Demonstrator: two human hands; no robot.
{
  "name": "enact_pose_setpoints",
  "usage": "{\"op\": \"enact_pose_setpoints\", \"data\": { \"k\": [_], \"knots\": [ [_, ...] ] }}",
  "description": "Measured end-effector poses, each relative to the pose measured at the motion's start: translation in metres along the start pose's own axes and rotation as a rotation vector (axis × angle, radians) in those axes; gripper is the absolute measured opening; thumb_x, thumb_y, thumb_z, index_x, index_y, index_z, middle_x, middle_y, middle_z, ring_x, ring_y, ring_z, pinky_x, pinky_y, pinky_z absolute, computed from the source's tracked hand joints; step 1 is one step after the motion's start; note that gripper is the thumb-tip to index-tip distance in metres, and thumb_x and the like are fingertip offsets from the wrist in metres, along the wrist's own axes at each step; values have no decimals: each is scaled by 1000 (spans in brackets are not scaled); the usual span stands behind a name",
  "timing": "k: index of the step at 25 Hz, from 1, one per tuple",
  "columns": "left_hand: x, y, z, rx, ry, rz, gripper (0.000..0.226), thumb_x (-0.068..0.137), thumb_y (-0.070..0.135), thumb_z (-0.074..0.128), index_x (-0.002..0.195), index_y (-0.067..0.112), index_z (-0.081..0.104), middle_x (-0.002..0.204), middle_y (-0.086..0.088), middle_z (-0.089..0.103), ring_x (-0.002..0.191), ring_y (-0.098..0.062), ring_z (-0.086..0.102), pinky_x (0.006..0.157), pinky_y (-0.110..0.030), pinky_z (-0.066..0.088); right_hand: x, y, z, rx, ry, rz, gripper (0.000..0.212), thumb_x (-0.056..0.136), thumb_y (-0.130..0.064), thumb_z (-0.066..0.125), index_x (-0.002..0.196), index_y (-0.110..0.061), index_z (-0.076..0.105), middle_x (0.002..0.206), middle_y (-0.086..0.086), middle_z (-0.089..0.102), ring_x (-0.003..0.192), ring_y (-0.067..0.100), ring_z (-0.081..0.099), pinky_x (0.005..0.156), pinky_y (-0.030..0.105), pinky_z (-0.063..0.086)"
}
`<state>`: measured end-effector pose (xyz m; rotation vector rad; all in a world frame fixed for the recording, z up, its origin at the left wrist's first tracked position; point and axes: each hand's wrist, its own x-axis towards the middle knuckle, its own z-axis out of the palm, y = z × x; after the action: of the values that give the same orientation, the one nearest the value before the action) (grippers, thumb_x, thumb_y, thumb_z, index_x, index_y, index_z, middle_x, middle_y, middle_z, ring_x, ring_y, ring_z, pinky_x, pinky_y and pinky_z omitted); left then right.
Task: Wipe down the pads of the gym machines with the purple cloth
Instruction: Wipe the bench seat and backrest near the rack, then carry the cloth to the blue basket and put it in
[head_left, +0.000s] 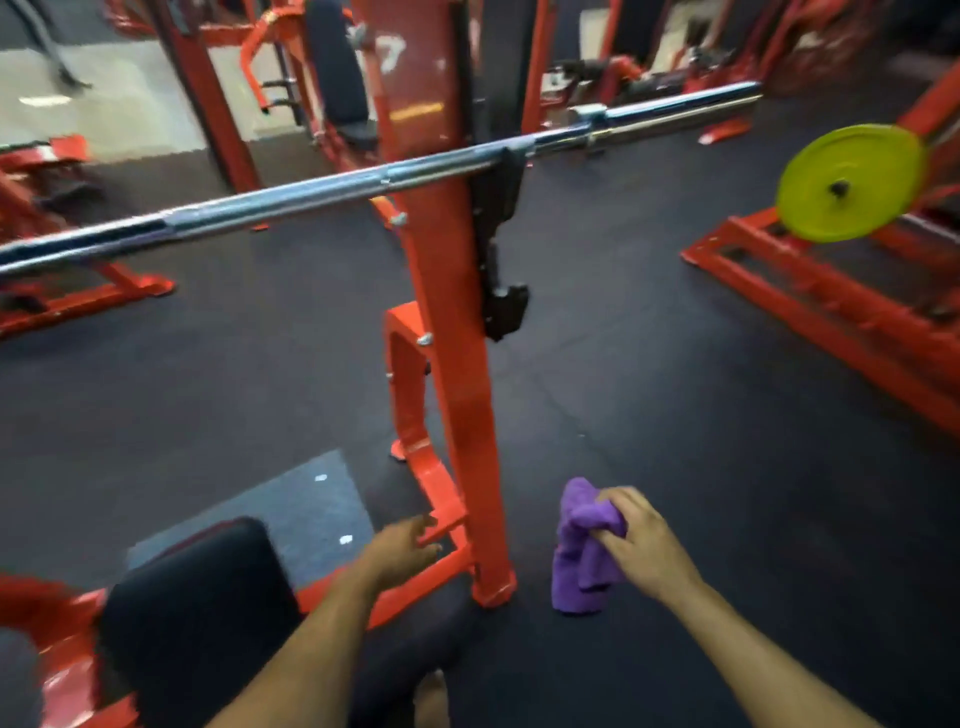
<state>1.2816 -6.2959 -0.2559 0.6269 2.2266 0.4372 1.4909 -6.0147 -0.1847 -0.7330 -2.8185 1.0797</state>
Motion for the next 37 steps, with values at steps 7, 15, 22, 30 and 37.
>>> {"op": "enact_pose_setpoints", "data": {
  "k": [7,15,22,30,37],
  "knots": [
    [99,142,-4,39,-56,337,85,77,65,45,144,14,56,144,-4,61,130,-17,59,109,-25,41,12,47,-98,43,263,280,17,86,-19,66,87,-31,55,90,-13,63,82,7,61,66,22,47],
    [217,338,51,415,-142,522,55,97,54,53,146,30,50,149,9,54,137,-14,51,108,-32,42,4,197,-179,129,507,596,11,93,-33,64,88,-30,55,85,-15,65,77,5,62,63,32,54],
    [332,481,85,529,-161,458,51,101,46,55,149,29,47,150,1,54,137,-21,51,108,-35,44,40,340,-289,124,508,676,16,92,-27,67,83,-36,58,95,-19,60,83,0,59,62,21,45],
    [462,576,85,394,-99,407,47,101,43,55,145,26,52,146,4,57,133,-17,55,104,-33,46,190,445,-384,115,429,672,15,90,-25,66,79,-28,56,87,-15,62,78,2,58,59,17,40],
    [588,688,46,256,-161,378,52,98,50,55,146,29,49,144,4,57,128,-15,58,104,-35,49,384,491,-491,39,232,577,29,89,-20,63,70,-34,45,79,-13,56,73,9,55,56,18,37]
  ]
}}
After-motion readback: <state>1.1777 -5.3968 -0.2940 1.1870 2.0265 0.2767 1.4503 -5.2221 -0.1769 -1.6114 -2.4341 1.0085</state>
